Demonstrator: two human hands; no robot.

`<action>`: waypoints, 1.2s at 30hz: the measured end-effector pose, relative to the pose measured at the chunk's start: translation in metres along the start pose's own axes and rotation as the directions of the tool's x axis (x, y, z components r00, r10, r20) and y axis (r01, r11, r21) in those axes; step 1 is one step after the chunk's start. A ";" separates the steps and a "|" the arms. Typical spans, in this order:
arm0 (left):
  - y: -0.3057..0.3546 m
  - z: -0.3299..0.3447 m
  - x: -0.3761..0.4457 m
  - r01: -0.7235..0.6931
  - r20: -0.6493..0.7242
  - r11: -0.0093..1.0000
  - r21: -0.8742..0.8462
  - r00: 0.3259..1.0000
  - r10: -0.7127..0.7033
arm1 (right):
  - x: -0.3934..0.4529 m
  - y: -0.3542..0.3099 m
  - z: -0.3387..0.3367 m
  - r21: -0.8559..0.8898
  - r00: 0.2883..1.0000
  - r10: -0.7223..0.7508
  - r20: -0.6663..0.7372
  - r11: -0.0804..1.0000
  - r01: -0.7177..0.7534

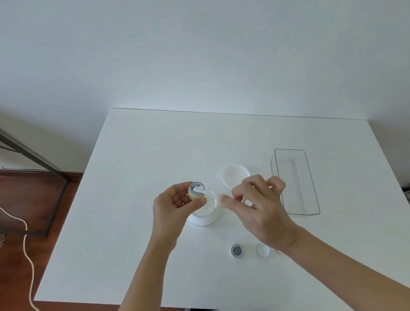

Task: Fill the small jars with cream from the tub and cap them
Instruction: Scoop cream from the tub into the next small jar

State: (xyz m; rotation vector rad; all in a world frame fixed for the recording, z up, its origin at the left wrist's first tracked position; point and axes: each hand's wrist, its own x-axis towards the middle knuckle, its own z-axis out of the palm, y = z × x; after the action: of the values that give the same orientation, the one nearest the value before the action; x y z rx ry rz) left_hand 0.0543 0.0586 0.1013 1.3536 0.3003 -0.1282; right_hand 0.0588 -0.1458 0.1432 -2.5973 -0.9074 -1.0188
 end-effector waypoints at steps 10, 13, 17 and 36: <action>-0.004 -0.001 0.000 -0.003 -0.004 1.000 0.001 1.000 0.003 | 0.000 0.004 -0.007 -0.013 0.998 0.021 -0.057 1.000 -0.022; -0.004 -0.003 0.000 -0.005 -0.004 1.000 0.000 1.000 0.005 | 0.003 0.003 -0.008 0.080 0.980 0.192 -0.057 0.979 -0.187; -0.005 -0.006 -0.001 -0.005 -0.012 1.000 -0.004 1.000 0.005 | 0.004 0.007 -0.003 0.212 0.849 0.521 0.085 0.823 -0.527; -0.008 -0.026 -0.009 -0.033 -0.066 0.999 0.014 0.997 0.034 | 0.019 -0.019 0.084 -0.081 0.568 0.290 0.770 0.928 -0.363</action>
State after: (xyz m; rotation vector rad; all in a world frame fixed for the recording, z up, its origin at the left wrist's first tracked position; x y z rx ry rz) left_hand 0.0401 0.0811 0.0916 1.3765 0.3329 -0.0569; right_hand 0.1035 -0.0892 0.0933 -2.9578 -0.5100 0.3094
